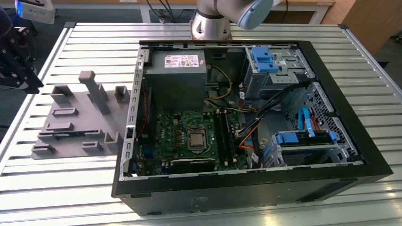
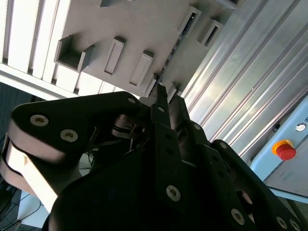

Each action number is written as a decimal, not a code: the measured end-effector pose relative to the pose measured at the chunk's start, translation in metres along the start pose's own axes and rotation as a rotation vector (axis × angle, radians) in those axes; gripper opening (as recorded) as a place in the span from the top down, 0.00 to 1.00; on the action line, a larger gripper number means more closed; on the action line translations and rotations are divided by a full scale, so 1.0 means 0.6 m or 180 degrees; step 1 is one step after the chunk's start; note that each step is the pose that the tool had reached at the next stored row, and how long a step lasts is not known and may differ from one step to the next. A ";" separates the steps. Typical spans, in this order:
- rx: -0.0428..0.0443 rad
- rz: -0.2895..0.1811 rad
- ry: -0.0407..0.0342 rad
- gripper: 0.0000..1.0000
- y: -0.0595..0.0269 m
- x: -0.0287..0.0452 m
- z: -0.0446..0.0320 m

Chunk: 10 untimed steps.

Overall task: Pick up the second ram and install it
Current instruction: 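Pick up the second ram and move it above second insertion slot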

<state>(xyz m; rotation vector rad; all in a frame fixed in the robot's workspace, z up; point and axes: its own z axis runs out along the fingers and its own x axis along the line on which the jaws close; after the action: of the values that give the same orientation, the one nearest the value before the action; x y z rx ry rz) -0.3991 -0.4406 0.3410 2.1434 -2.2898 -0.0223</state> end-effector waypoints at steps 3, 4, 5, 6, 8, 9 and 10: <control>0.0000 0.0000 0.0000 0.76 0.000 0.000 0.000; 0.0000 0.0000 0.0000 0.76 0.000 0.000 0.000; 0.0000 0.0000 0.0000 0.76 0.000 0.000 0.000; 0.0000 0.0000 0.0000 0.76 0.000 0.000 0.000; 0.0000 -0.0001 0.0000 0.76 0.000 0.000 0.001; 0.0000 -0.0002 0.0000 0.76 0.000 0.000 0.001; 0.0000 -0.0005 0.0000 0.76 0.000 0.000 0.001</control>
<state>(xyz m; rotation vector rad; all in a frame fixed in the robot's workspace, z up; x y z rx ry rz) -0.3991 -0.4405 0.3402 2.1452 -2.2882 -0.0223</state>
